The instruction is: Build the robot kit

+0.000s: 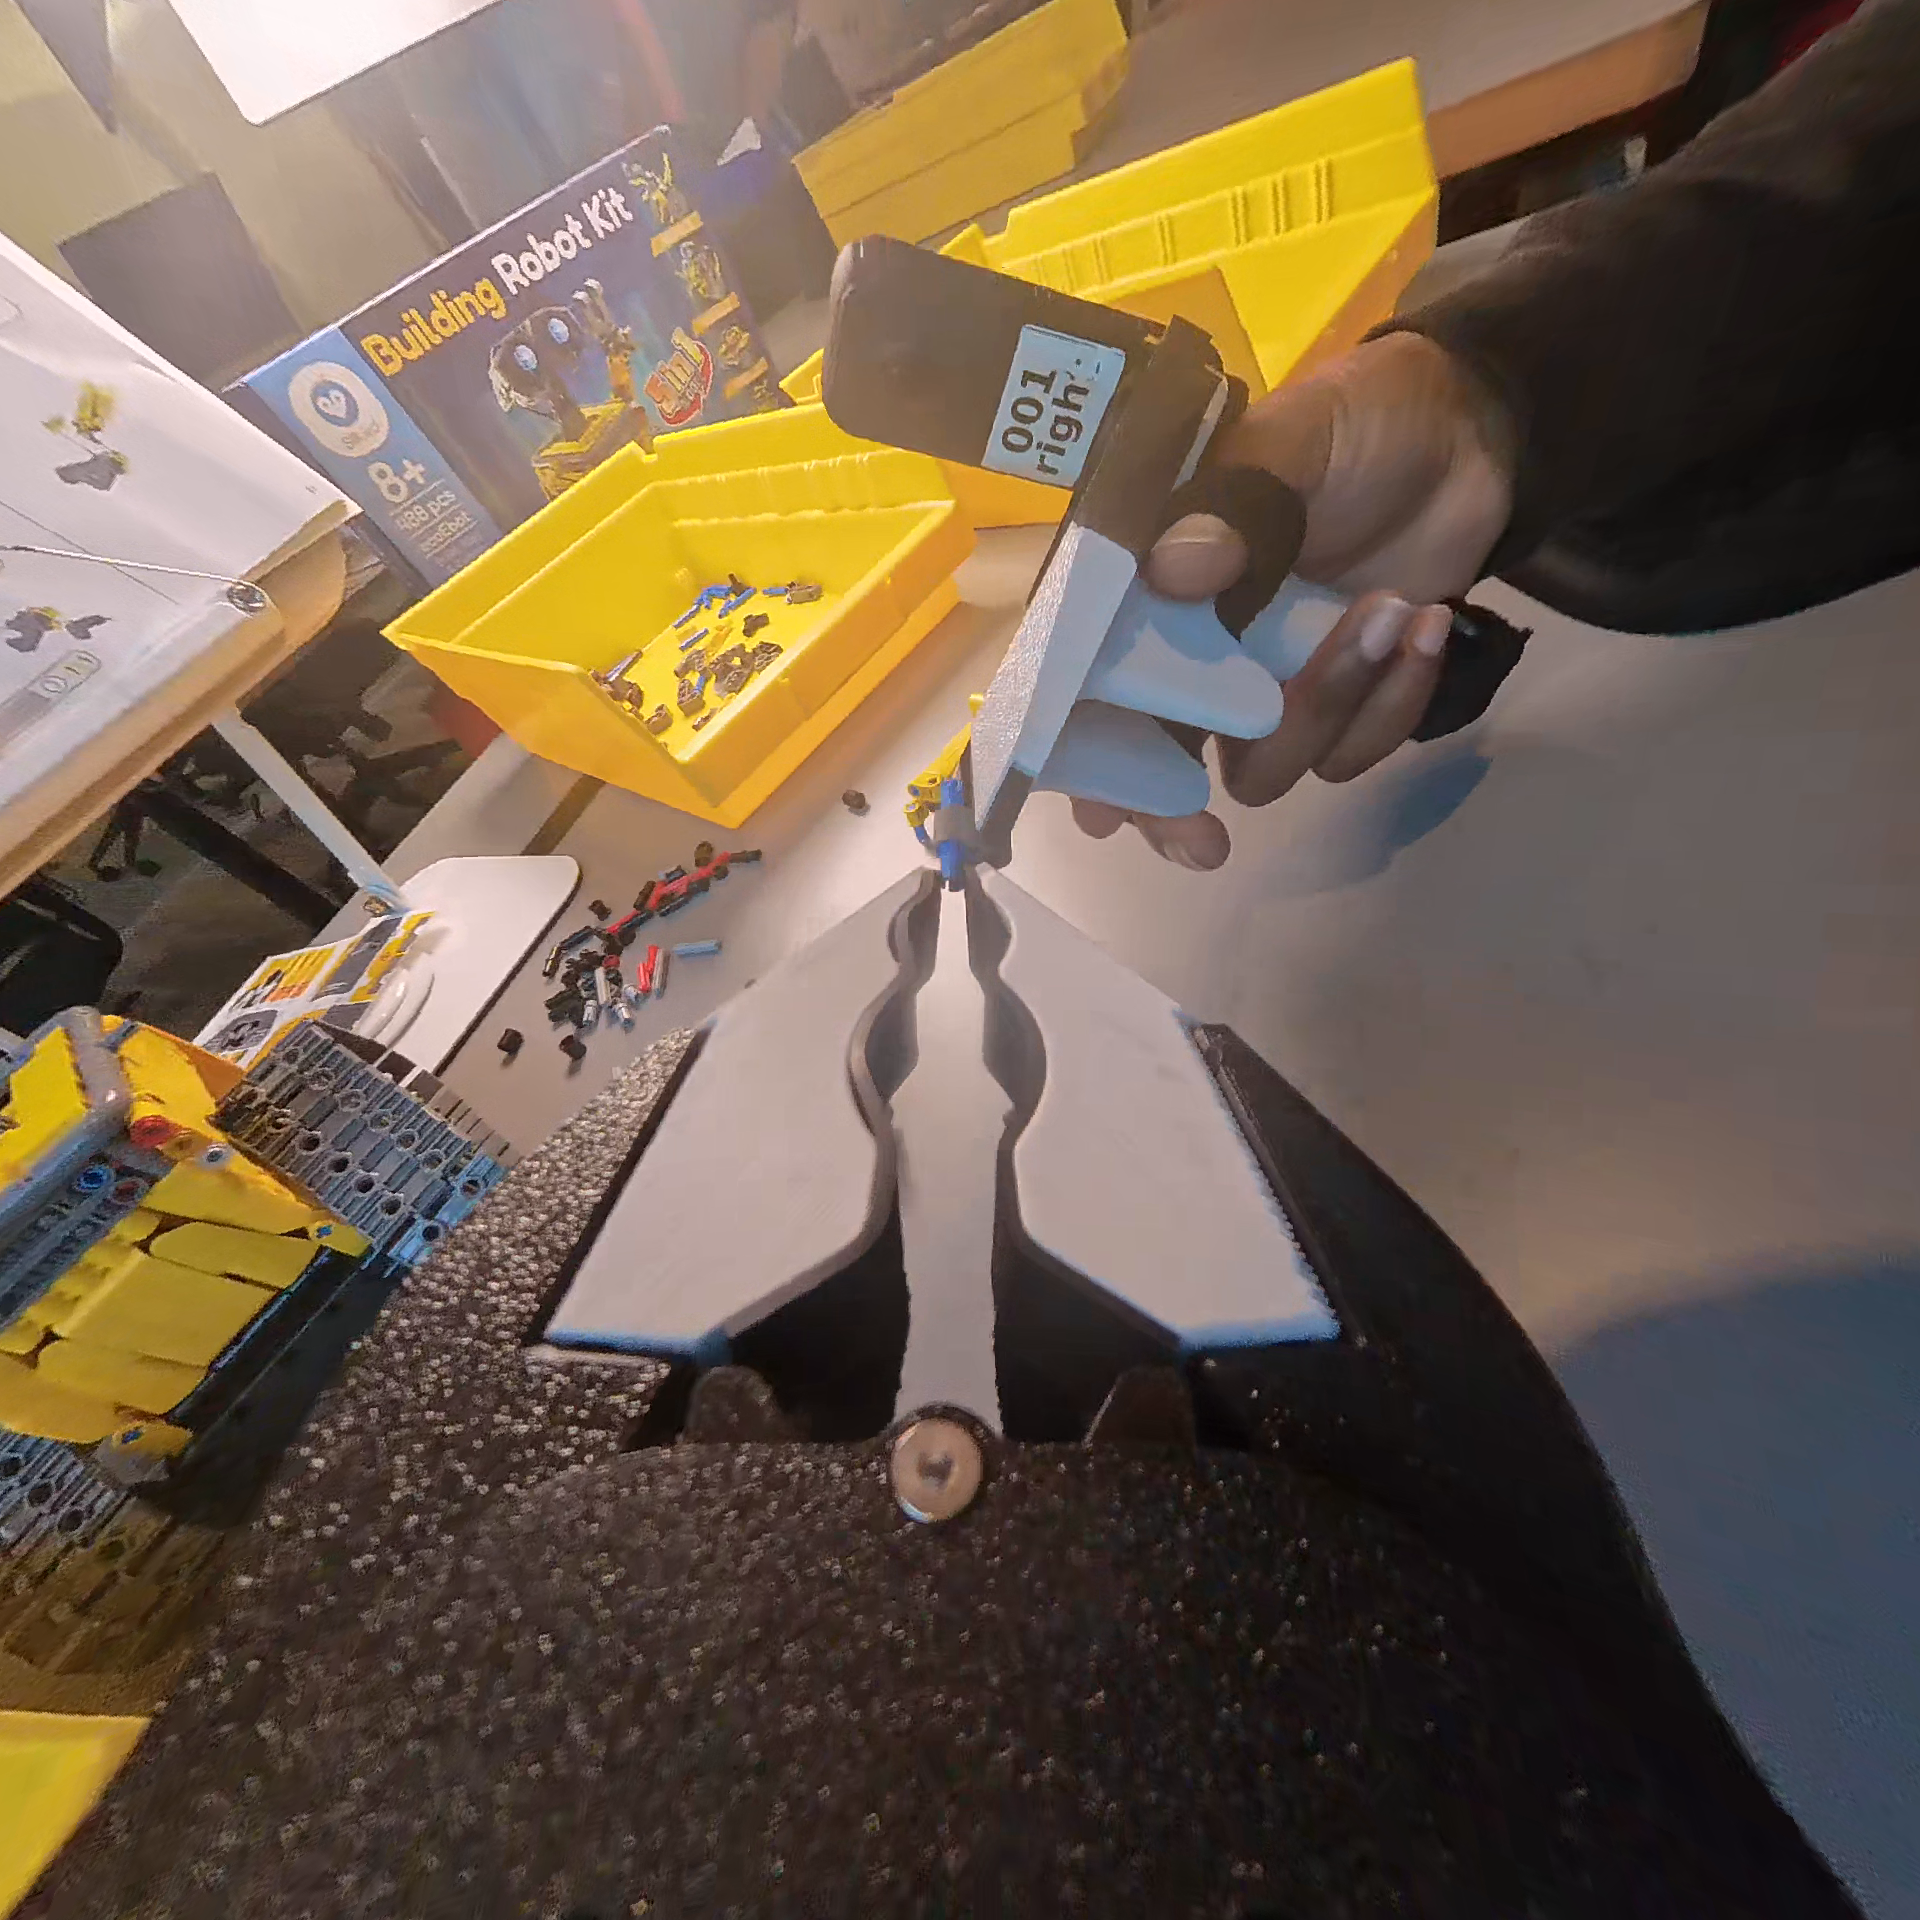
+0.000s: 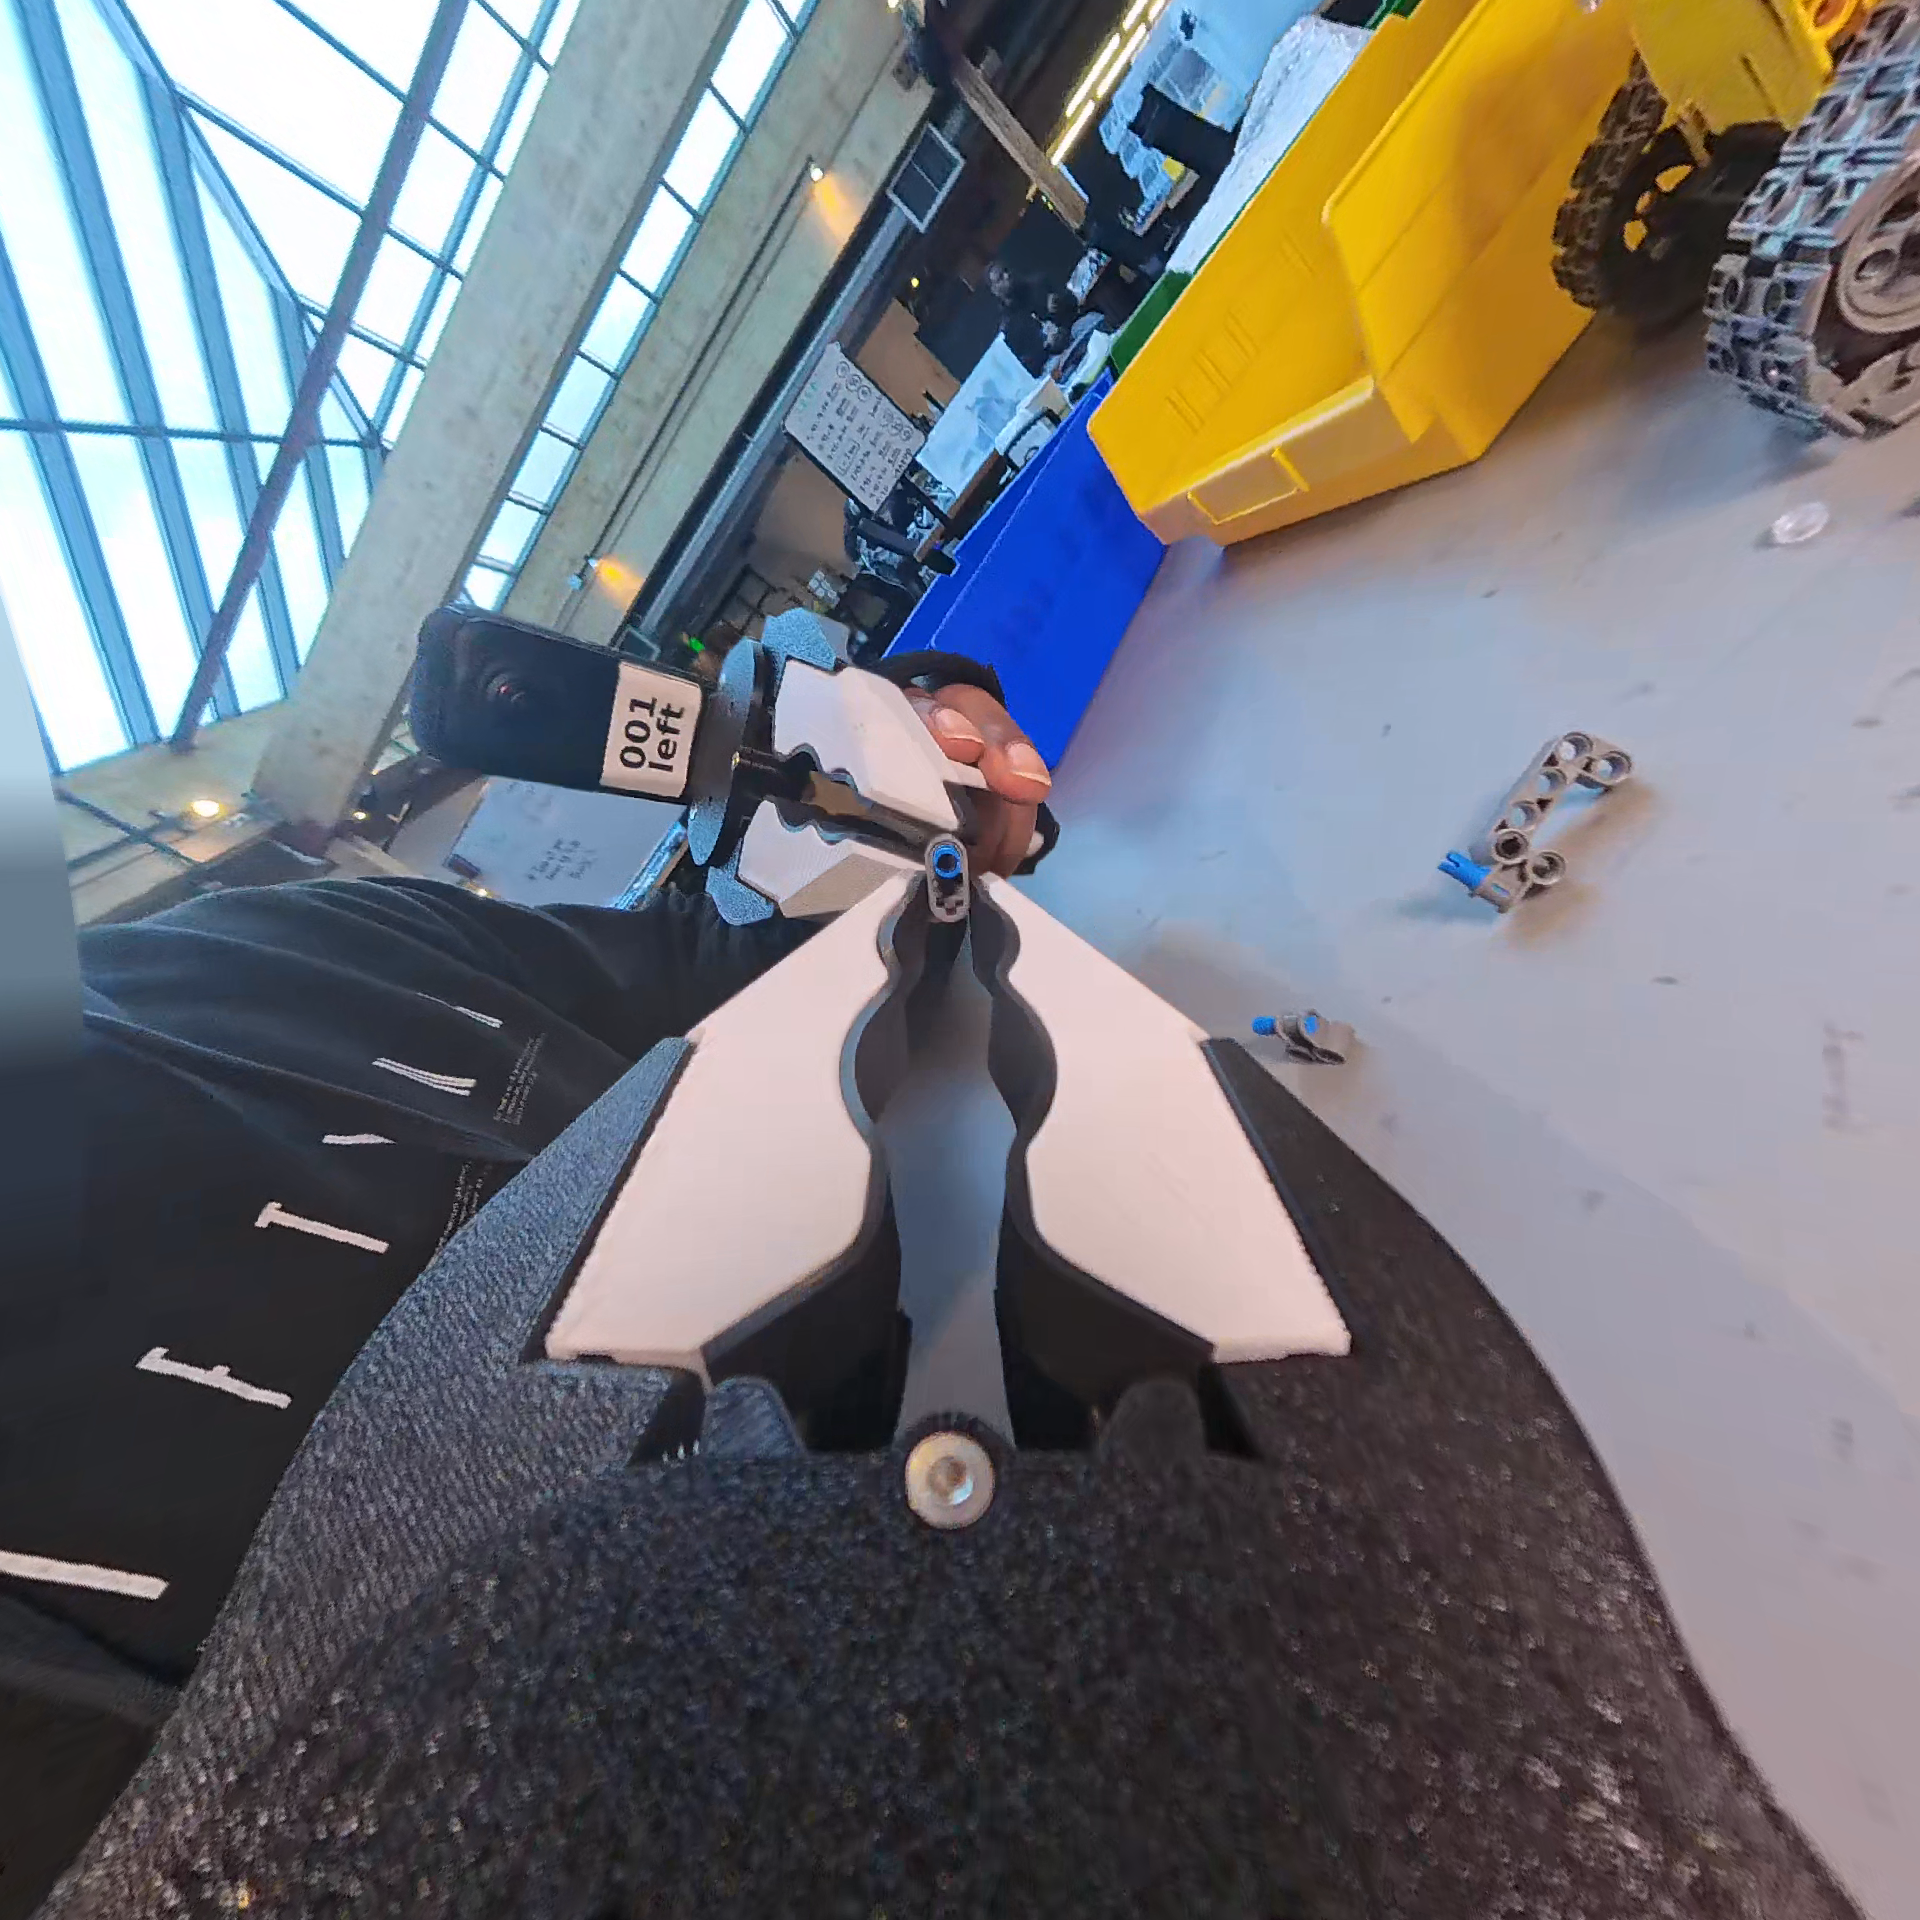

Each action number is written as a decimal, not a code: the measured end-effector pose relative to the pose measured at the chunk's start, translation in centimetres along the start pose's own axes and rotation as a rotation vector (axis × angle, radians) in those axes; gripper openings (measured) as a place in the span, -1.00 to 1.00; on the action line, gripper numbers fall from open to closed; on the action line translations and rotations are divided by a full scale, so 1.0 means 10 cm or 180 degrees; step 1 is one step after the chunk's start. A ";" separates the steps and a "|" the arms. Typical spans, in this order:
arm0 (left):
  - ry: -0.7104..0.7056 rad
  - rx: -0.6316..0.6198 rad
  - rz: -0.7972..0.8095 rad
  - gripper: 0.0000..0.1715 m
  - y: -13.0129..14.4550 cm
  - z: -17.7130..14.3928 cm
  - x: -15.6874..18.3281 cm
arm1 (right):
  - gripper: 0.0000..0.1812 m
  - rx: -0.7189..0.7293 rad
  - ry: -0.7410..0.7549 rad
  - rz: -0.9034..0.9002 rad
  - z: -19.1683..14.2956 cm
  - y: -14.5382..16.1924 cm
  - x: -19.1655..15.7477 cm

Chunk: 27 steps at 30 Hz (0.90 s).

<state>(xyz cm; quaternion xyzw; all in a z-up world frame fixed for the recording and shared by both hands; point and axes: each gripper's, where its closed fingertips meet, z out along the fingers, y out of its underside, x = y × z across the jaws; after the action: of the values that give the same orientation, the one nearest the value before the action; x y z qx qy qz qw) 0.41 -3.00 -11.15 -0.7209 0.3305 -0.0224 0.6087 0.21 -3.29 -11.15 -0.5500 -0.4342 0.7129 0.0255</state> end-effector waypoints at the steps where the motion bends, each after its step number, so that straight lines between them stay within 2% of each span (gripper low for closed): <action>1: 0.0036 -0.0036 -0.0014 -0.96 0.02 0.01 0.01 | -0.91 -0.0029 0.0011 -0.0045 0.00 0.01 0.01; 3: 0.0240 0.0017 -0.0304 -0.96 0.00 0.00 0.04 | -0.91 -0.0131 -0.0011 -0.0461 -0.01 0.04 -0.03; 5: 0.0527 0.0143 -0.0771 -0.96 -0.03 -0.03 0.06 | -0.85 -0.0273 0.0006 -0.1199 -0.03 0.07 -0.10; 9: 0.1151 0.0352 -0.1659 -0.96 -0.08 -0.09 0.12 | -0.74 -0.0353 0.0360 -0.2703 -0.08 0.03 -0.15; 11: 0.1391 0.0417 -0.1951 -0.96 -0.09 -0.10 0.15 | -0.69 -0.0346 0.0556 -0.3317 -0.11 0.00 -0.18; 13: 0.1493 0.0456 -0.2088 -0.96 -0.11 -0.09 0.17 | -0.69 -0.0423 0.0629 -0.3661 -0.11 0.03 -0.21; 18: 0.1471 0.0364 -0.2196 -0.96 -0.08 -0.04 0.20 | -0.72 -0.0524 0.0947 -0.4257 -0.09 0.03 -0.19; 24: 0.1217 0.0051 -0.2521 -0.96 0.06 0.08 0.15 | -0.84 -0.1040 0.1589 -0.5234 -0.10 0.07 0.05; 27: 0.1088 -0.0079 -0.2703 -0.96 0.12 0.11 0.12 | -0.86 -0.1133 0.1721 -0.5385 -0.10 0.07 0.13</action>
<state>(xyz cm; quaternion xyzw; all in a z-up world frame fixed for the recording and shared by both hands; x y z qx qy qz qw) 1.30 -2.72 -12.98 -0.7858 0.1017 -0.3846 0.4736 0.85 -2.45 -12.57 -0.1918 -0.7764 0.2249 0.5566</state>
